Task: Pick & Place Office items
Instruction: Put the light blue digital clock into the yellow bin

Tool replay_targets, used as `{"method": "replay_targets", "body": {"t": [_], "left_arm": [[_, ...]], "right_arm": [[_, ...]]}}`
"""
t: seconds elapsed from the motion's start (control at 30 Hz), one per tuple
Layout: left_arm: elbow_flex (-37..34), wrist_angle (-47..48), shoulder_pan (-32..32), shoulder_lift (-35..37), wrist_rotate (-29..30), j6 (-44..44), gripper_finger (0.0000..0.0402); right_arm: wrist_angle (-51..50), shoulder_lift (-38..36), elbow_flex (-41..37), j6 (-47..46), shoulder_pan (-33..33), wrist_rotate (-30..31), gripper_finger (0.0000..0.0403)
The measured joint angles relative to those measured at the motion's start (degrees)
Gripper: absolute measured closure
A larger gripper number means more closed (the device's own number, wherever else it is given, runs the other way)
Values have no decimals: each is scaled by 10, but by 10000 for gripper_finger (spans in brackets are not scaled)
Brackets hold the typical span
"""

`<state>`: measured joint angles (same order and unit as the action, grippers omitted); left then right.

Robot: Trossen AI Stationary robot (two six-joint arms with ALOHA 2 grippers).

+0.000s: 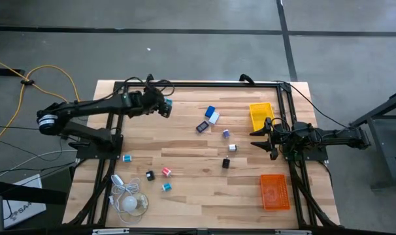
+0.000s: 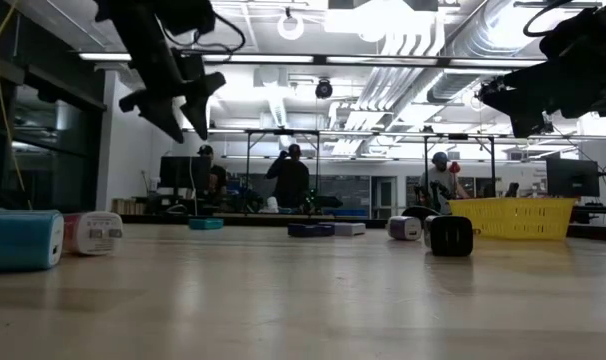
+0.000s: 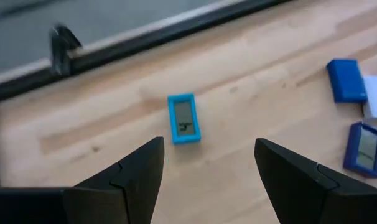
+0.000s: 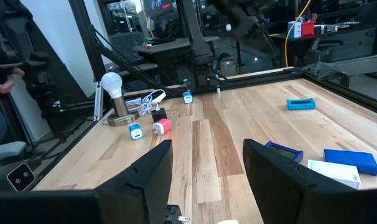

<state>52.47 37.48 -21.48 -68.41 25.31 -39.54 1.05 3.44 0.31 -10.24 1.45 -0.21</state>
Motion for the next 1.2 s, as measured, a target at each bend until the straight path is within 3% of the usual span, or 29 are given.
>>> {"method": "replay_targets", "body": {"t": [0.17, 0.33, 0.83, 1.2], "left_arm": [[0, 0, -59, -32, -100, -13, 159], [6, 3, -104, -64, -152, -1, 159], [186, 166, -108, -198, -117, 20, 159], [189, 171, -109, -281, -133, -40, 159]], "right_arm": [[0, 0, 0, 0, 0, 0, 220], [0, 0, 0, 0, 0, 0, 220], [0, 0, 0, 0, 0, 0, 220], [0, 0, 0, 0, 0, 0, 220]]}}
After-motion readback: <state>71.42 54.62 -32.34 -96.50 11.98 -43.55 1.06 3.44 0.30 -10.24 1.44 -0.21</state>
